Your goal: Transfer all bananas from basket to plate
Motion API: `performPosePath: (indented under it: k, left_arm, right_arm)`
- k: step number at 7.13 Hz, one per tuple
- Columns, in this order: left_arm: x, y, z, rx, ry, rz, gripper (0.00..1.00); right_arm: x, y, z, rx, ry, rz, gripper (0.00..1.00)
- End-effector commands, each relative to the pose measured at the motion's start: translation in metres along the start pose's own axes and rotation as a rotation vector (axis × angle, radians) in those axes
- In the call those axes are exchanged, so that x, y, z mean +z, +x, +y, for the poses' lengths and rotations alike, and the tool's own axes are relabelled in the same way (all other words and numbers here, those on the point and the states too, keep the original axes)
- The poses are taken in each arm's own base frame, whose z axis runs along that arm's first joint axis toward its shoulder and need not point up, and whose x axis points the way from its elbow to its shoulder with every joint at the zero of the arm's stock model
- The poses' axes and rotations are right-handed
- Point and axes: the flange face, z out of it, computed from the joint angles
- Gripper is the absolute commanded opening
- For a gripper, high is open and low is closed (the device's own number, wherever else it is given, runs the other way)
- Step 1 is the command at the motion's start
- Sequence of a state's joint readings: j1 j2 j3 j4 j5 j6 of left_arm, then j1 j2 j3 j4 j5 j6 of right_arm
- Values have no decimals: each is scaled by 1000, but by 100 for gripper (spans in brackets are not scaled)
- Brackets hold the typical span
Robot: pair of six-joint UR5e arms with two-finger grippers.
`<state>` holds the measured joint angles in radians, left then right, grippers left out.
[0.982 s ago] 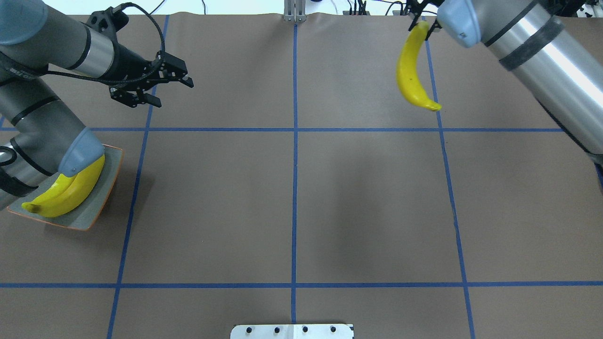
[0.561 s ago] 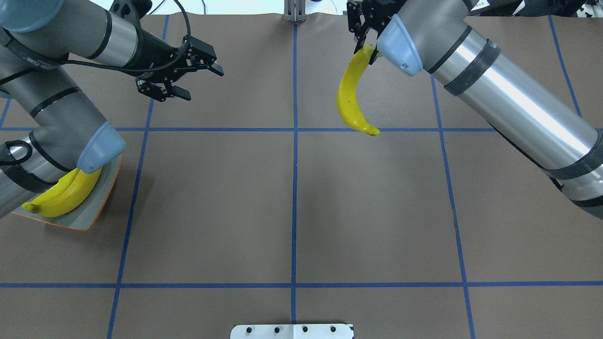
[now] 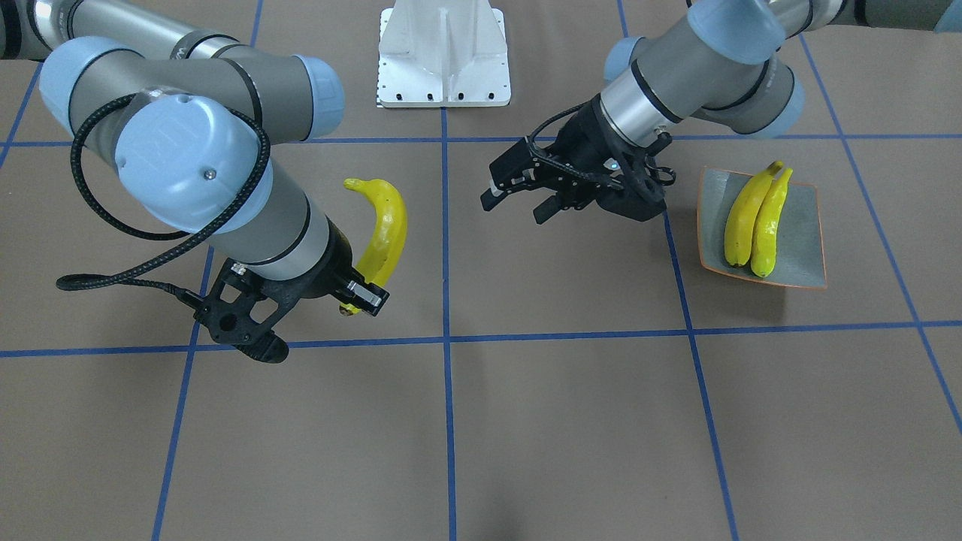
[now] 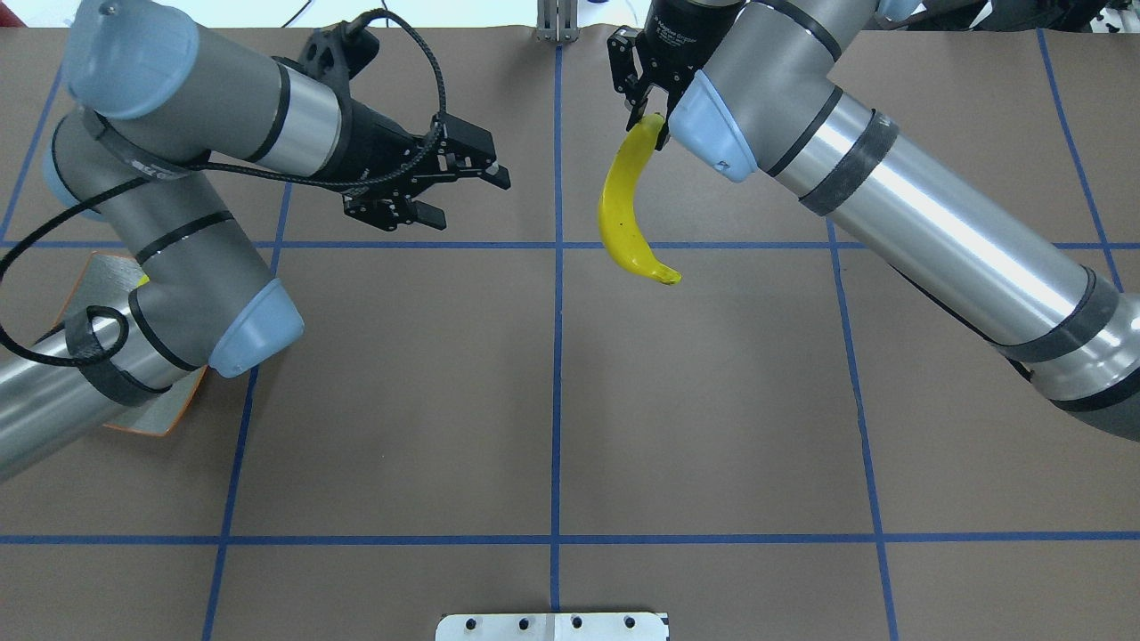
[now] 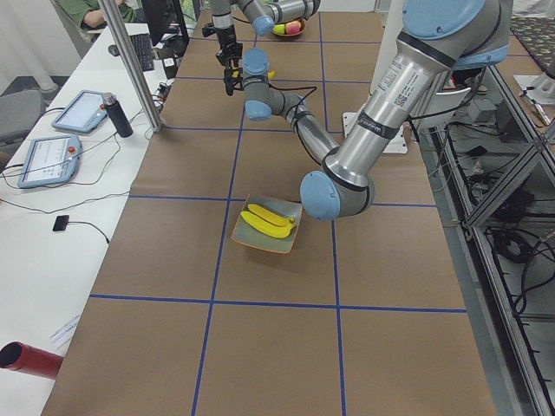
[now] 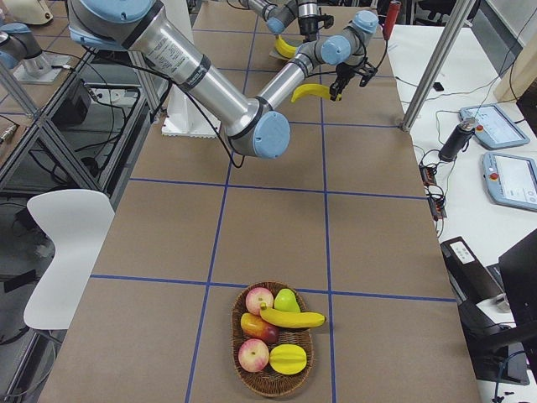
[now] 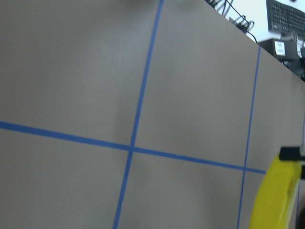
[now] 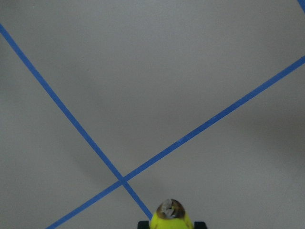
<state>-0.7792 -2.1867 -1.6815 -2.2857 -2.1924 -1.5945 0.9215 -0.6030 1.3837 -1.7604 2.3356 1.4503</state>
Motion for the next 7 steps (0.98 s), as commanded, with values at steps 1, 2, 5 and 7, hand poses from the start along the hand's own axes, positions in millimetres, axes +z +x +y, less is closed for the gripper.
performPosePath:
  k: [1,2,5,7]
  left_arm:
    - [26,19,31,-6,-14,26,100]
    - [30,30,37,-5,-10,40,100]
    - [33,47,47,2,-25,62,100]
    - [32,40,45,3,-22,55,100]
  right_arm:
    - [-2,-14,19,-42,-7,-32,0]
    - [-1,-17,26,-18,-11,-63,0]
    - [4,-22,40,-42,-26,-90,0]
    - [-2,-18,41,-70,-68,-129,0]
